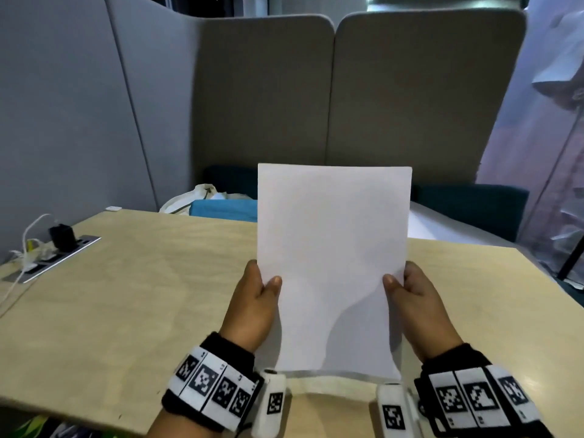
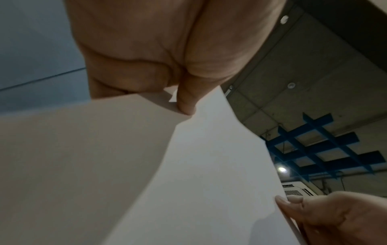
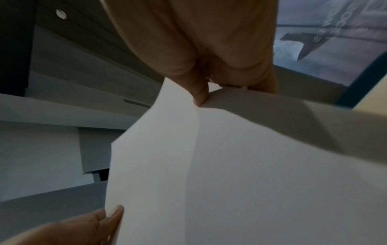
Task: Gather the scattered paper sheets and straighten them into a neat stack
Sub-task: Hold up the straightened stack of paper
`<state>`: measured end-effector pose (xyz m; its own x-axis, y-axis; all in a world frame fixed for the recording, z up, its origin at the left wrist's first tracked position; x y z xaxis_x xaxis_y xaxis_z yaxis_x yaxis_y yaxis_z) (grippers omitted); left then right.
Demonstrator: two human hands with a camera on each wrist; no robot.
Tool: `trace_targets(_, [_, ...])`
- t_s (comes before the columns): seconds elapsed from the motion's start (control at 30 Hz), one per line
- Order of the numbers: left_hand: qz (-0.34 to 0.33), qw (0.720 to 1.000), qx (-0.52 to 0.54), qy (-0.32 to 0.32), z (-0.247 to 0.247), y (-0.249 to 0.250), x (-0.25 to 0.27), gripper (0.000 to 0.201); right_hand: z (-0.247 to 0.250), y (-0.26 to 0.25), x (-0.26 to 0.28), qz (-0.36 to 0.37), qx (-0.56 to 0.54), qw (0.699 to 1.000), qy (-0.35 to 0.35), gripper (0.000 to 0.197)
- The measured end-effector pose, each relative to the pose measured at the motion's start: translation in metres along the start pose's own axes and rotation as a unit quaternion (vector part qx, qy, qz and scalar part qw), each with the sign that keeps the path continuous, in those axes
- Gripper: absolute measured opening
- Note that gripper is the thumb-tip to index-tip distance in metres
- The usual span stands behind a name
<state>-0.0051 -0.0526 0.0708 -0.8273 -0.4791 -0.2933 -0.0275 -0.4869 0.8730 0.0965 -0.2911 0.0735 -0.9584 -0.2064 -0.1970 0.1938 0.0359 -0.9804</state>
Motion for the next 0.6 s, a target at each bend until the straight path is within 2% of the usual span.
trace_targets(0.2, [0.046,0.992,-0.101,0.061,0.078,-0.011,-0.059,0.007,-0.09,0.009,-0.051,-0.038,0.007,0.994,-0.102,0.013])
trace_targets(0.3, [0.097,0.973,-0.196,0.067,0.12,-0.044,-0.092,0.018,-0.152,0.027,-0.066,-0.075,0.005,0.985,-0.157,0.011])
trace_targets(0.37, [0.14,0.951,-0.268,0.059,0.147,-0.072,-0.109,0.018,-0.199,0.041,-0.07,-0.104,0.003,0.975,-0.196,0.004])
trace_targets(0.5, [0.244,0.894,-0.377,-0.008,0.185,-0.141,-0.126,0.011,-0.275,0.086,-0.07,-0.187,0.036,0.948,-0.257,0.017])
trace_targets(0.6, [0.3,0.842,-0.438,-0.092,0.192,-0.187,-0.131,0.035,-0.302,0.119,-0.065,-0.267,0.068,0.919,-0.282,0.009])
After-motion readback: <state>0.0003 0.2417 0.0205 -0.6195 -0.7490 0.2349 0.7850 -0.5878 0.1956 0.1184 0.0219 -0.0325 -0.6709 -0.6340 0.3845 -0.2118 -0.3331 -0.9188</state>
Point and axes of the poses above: each hand's wrist, its own x-axis away from the middle knuckle, its own z-axis out of the back of the hand, y = z × x, the point moved 9 cm from there along -x, towards the middle knuckle, and after that the axes turned 9 degrees about -x, right-handed, at the moved point
